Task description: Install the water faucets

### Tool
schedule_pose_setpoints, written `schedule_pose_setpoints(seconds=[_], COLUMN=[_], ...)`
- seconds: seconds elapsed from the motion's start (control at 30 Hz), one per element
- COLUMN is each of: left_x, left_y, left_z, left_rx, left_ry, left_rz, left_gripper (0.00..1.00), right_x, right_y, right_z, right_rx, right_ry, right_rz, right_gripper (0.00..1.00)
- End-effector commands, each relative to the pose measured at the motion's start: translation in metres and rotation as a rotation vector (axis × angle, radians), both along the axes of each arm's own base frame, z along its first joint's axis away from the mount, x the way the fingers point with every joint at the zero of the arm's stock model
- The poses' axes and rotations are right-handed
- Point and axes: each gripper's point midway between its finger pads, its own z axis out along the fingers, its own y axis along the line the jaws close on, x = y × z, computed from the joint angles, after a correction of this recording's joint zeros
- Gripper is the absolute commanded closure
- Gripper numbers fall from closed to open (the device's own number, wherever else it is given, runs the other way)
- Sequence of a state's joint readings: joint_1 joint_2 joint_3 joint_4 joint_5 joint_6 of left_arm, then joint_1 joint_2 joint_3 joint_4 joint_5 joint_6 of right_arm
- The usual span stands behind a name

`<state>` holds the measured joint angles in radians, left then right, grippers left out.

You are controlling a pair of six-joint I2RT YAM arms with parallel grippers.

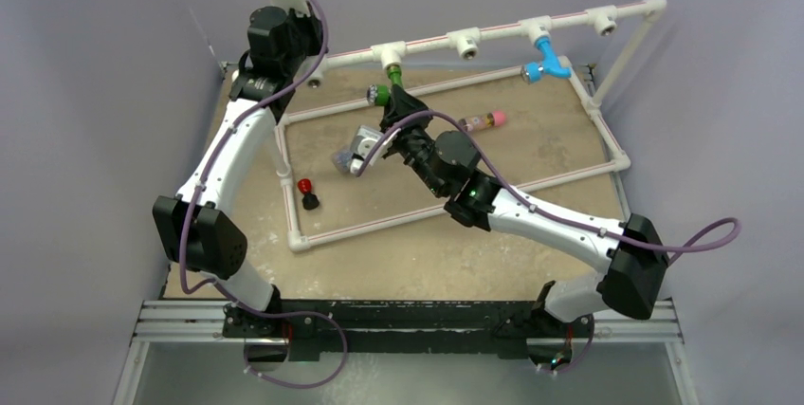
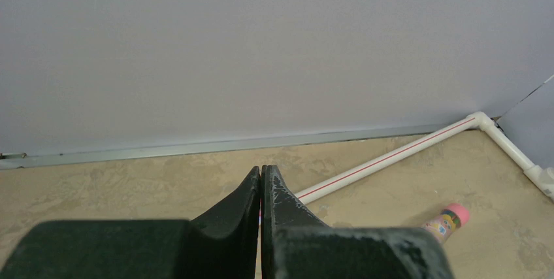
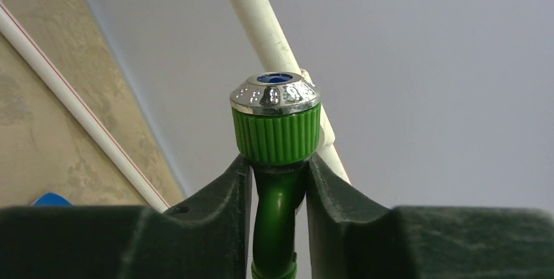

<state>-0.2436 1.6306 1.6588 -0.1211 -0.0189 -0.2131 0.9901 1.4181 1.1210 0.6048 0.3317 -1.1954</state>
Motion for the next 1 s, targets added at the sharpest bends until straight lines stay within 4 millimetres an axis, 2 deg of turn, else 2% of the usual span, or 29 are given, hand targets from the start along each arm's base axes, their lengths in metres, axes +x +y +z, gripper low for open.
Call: schedule_pose_setpoints(seconds=[0.0,0.07,0.2,0.33,0.43,0.67,0.8,0.97], left_x=[-0.024,-0.024,-0.024,-0.025,-0.025,-0.026,-0.026,-0.028], left_y=[-0.023,-0.023,-0.023,-0.022,-0.023,-0.023,-0.025,-0.026], left_z=[-0.124,-0.124,-0.123,-0.123,-0.123,-0.122,-0.122,-0.122], left_rx=[0.103,0.103,0.103,0.102,0.1,0.095,0.091,0.084], left_ry=[0.372,0.374,0.37,0.372,0.37,0.371,0.371,0.376], left_rz=[-0.101,-0.101,-0.099,-0.099,-0.101,-0.105,-0.109,-0.118], left_gripper=[1.0,1.0,1.0,1.0,1.0,1.0,1.0,1.0], right_x=[0.0,0.002,0.0,0.0,-0.009,-0.022,-0.027,-0.031], right_y=[-0.004,-0.007,-0.01,-0.007,0.002,0.003,0.004,0.005], right_z=[0.028,0.025,0.02,0.013,0.01,0.023,0.031,0.03], right_rx=[0.146,0.204,0.404,0.739,0.968,1.521,1.77,2.061], right_ry=[-0.002,0.026,0.105,0.297,0.456,0.761,0.915,1.126], right_rz=[-0.008,-0.025,-0.001,0.048,0.146,0.322,0.414,0.525], right_gripper=[0.88,1.0,1.0,1.0,1.0,1.0,1.0,1.0])
